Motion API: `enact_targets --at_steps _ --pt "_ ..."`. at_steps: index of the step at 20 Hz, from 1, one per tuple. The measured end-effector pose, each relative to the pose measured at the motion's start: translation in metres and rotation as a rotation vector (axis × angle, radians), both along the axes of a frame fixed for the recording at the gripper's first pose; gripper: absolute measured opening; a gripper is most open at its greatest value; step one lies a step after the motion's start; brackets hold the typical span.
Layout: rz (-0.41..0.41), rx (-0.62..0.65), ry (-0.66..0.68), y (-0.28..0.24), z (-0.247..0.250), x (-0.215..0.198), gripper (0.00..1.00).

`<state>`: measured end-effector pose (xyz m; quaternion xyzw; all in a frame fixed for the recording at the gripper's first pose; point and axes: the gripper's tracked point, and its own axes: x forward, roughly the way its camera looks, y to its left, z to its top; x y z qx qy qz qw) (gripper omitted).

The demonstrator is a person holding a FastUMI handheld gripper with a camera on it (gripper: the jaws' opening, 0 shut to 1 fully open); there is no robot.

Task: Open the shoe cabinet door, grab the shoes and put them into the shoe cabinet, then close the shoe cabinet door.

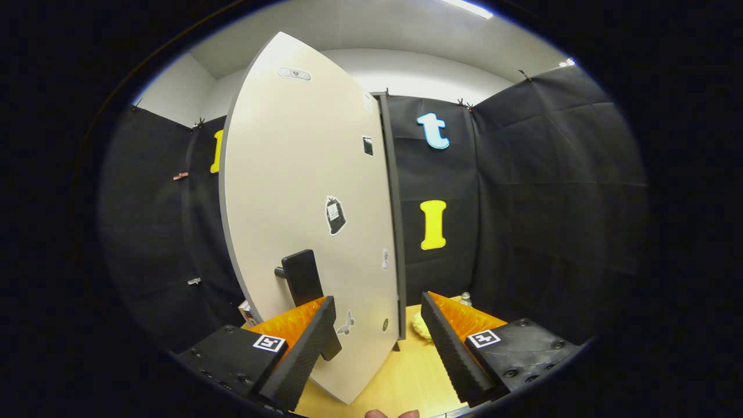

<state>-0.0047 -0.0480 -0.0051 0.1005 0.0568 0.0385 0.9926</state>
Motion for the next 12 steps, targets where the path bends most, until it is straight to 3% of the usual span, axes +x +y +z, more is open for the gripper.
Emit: enact_targets --at_steps 4,12 --pt "0.074 0.009 -0.012 0.047 0.002 0.029 0.98" --pt "0.073 -0.032 -0.084 0.064 0.028 0.071 0.98"
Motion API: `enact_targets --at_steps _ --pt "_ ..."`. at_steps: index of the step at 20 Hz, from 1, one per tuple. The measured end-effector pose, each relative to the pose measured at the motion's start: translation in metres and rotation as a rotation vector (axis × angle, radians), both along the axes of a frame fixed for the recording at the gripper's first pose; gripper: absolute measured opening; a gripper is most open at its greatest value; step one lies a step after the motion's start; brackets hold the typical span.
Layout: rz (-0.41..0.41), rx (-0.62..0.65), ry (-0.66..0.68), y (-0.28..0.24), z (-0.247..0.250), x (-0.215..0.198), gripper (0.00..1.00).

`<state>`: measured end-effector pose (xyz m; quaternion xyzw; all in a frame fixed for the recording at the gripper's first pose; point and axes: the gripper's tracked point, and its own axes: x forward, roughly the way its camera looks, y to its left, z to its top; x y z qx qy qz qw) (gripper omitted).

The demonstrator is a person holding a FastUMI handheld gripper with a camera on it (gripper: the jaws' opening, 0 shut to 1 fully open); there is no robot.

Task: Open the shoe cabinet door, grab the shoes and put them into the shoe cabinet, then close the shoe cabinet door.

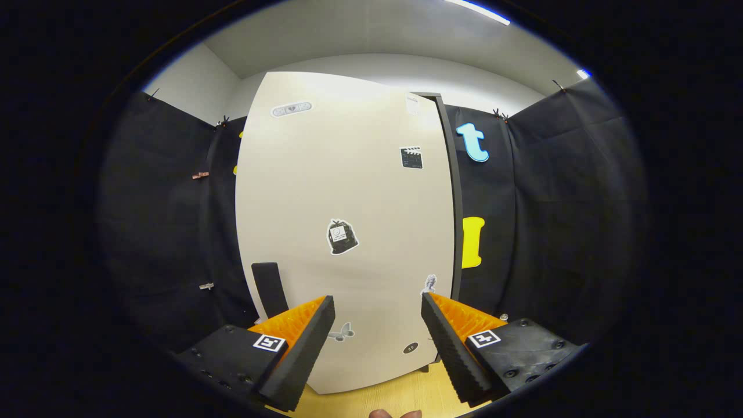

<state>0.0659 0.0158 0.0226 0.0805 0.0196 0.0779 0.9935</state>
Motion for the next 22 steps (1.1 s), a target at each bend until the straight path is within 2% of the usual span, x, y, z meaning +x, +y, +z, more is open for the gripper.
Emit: enact_targets --at_steps 7,22 --pt "-0.019 -0.017 0.016 -0.004 -0.01 0.013 0.98" --pt "-0.059 -0.01 0.028 -0.019 -0.014 0.014 0.98"
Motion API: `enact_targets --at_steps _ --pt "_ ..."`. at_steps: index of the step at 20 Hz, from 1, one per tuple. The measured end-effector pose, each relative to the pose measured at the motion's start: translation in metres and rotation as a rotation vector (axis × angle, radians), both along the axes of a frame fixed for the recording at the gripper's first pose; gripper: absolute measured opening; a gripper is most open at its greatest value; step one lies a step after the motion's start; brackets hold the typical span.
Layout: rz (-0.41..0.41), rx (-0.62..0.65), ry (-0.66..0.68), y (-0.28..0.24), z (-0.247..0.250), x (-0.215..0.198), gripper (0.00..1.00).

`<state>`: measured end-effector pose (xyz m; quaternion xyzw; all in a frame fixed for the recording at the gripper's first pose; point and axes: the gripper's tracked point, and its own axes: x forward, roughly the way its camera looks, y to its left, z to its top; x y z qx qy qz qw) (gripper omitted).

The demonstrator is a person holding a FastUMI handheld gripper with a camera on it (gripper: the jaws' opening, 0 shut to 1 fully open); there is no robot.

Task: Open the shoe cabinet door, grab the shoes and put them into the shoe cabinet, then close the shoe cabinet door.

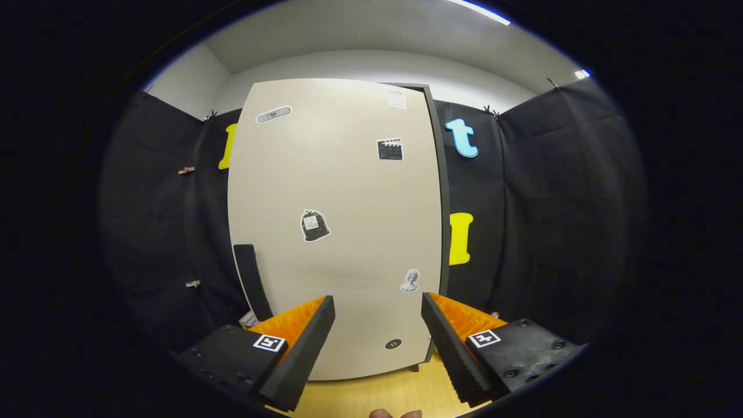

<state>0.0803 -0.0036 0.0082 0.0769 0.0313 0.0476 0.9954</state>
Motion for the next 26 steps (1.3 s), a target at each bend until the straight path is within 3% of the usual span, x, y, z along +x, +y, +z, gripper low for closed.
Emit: enact_targets --at_steps 26 --pt "-0.018 0.007 0.0 0.0034 0.0 -0.0068 0.98"
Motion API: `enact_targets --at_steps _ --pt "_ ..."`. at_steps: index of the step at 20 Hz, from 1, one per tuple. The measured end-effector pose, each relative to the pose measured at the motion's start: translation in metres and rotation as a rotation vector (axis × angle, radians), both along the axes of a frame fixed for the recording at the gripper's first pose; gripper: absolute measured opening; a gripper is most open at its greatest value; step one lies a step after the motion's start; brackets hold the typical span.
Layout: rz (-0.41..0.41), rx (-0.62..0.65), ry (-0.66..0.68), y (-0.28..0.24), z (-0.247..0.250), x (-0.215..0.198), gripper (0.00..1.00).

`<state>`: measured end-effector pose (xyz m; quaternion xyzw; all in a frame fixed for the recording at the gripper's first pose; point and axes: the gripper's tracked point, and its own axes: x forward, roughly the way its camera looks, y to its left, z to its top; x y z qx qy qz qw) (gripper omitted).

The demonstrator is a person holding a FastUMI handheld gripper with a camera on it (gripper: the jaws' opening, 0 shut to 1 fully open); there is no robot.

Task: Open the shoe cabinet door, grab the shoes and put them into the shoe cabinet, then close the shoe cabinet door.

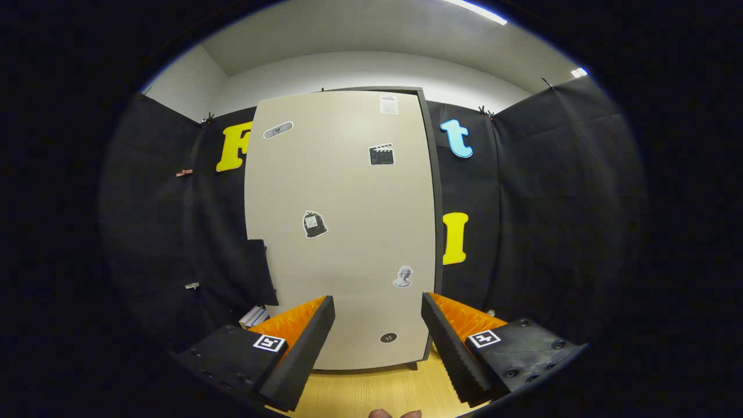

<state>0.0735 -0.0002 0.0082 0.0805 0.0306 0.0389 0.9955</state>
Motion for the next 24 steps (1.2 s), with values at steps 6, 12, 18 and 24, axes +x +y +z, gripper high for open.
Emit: enact_targets --at_steps 6,12,18,24 --pt "-0.003 0.008 0.001 -0.0033 0.0 0.0014 0.98" --pt "-0.002 0.006 0.005 -0.0024 -0.002 0.0017 0.98" --pt "-0.002 0.005 0.006 -0.0014 -0.0025 0.0022 0.98" --pt "-0.006 0.006 0.008 -0.0024 -0.0036 0.0002 0.98"
